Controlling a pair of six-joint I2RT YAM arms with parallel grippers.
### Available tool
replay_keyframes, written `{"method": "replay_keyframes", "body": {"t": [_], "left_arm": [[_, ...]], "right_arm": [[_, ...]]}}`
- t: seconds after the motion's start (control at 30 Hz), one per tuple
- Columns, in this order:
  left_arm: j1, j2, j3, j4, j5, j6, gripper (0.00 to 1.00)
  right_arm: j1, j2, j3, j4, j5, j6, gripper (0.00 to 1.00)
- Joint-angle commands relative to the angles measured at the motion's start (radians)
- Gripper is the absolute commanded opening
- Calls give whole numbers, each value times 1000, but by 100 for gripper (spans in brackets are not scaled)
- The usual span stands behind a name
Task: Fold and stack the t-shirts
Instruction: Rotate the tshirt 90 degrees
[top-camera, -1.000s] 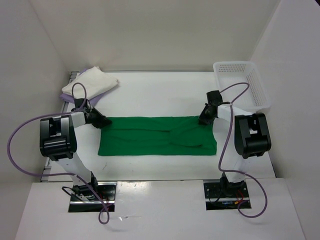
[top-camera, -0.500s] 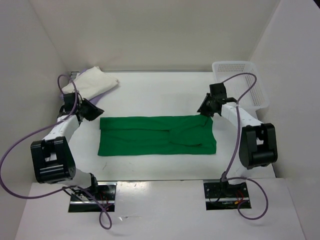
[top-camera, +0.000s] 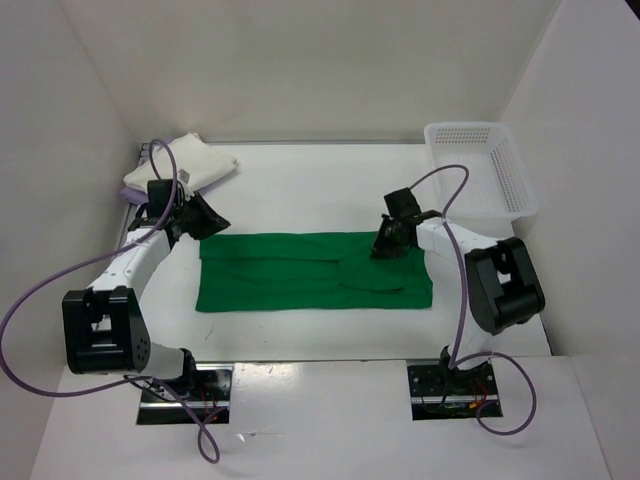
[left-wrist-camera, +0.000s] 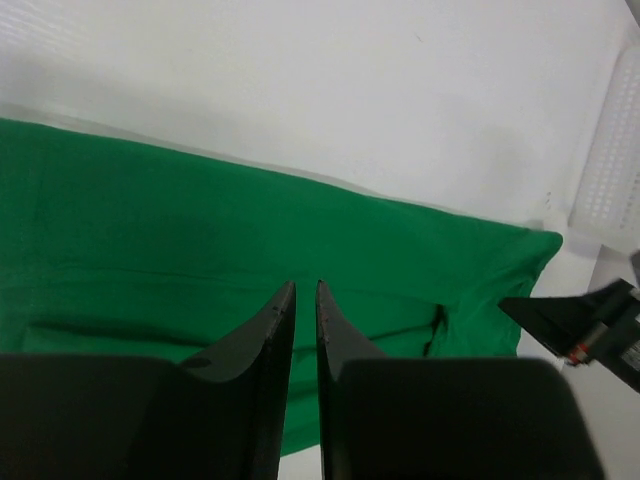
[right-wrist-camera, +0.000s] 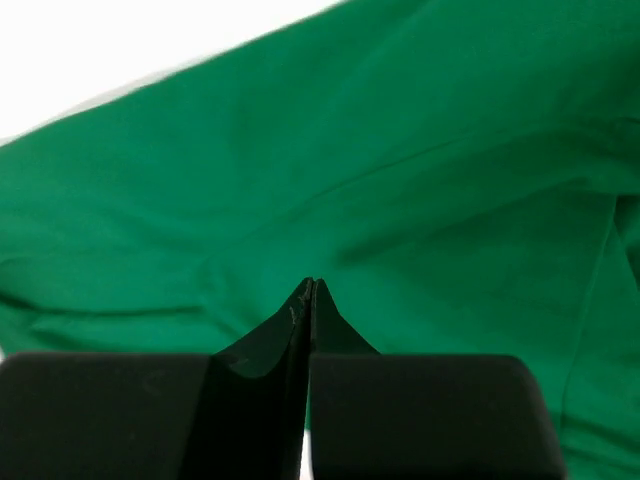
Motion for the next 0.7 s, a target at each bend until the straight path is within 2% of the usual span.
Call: {"method": "replay_keyframes", "body": {"t": [0.0,0.13,0.27,0.3,0.4,0.43,0.47,0.5,0.53,0.6,0.67], "left_arm": [[-2,-43,36,-21,48,50,20],[-2,-52,27,-21,89,50,22],[-2,-85,16,-30,103,41,22],[-2,-101,16,-30,103,27,22],[-12,-113,7,-39,103,16,22],[-12,-113,7,-39,103,7,22],[-12,-122,7,-50,103,7,22],[-21,-122,7,-70,103,7,22],[-21,-131,7,-79,103,7,22],[-31,-141,19,-101,94,16,22],[-32,-141,42,-115,94,25,22]], "right_arm": [[-2,84,13,18,16,4,1],[-2,230,108,29,25,-14,1],[-12,408,326,18,16,-34,1],[-12,495,376,18,16,-46,1],[-21,670,700,-55,-13,-74,1],[-21,807,942,-86,-24,-74,1],[-21,883,1086,-124,-24,-95,1],[-21,959,1245,-242,-24,-95,2],[-21,1115,1601,-314,-24,-95,2],[-21,1242,1963,-478,-35,-106,8],[-21,1139,1950,-470,-91,-104,10]]}}
